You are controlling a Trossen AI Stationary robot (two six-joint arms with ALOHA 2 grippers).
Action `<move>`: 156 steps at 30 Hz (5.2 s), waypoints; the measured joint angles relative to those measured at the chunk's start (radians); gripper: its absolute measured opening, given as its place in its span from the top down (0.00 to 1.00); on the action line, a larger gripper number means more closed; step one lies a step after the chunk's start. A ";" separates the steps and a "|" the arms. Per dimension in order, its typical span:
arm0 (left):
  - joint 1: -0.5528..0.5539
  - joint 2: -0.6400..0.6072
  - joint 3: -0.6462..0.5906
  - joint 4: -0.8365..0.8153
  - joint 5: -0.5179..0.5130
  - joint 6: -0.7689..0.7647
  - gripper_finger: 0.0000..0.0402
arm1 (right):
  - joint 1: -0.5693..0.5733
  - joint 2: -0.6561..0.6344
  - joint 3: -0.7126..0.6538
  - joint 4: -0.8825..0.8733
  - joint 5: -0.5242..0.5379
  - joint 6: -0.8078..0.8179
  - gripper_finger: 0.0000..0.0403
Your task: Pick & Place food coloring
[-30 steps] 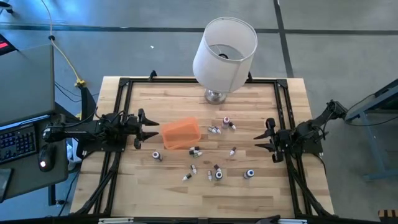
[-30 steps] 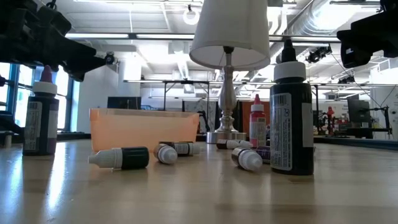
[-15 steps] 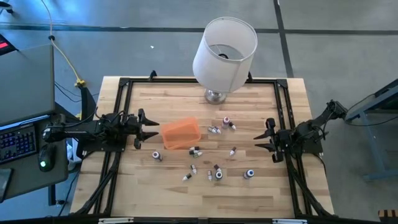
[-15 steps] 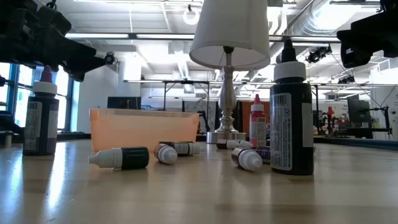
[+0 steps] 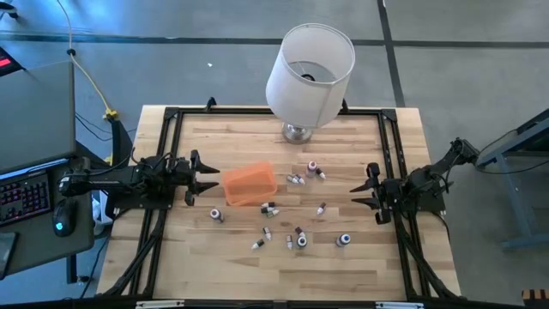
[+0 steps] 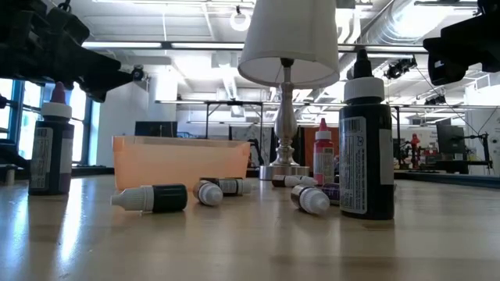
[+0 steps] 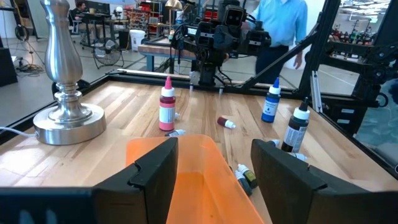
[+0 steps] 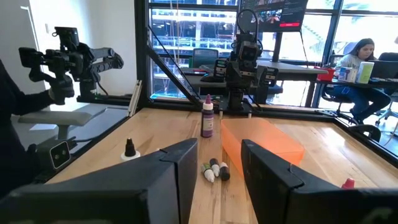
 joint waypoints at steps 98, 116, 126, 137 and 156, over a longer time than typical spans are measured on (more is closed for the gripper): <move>0.000 0.000 0.022 0.181 -0.332 0.027 0.50 | -0.796 1.439 0.279 0.816 -0.388 -0.001 0.71; 0.000 0.000 0.023 0.171 -0.332 0.027 0.50 | -0.817 1.432 0.282 0.757 -0.383 0.030 0.76; 0.000 0.000 0.023 0.171 -0.332 0.027 0.50 | -0.816 1.433 0.280 0.791 -0.341 0.026 0.93; 0.000 0.000 0.023 0.182 -0.334 0.027 0.50 | -0.794 1.437 0.429 0.849 -0.348 0.046 0.93; 0.000 0.000 0.023 0.177 -0.335 0.026 0.50 | -0.697 1.907 0.988 0.801 -0.290 0.000 0.93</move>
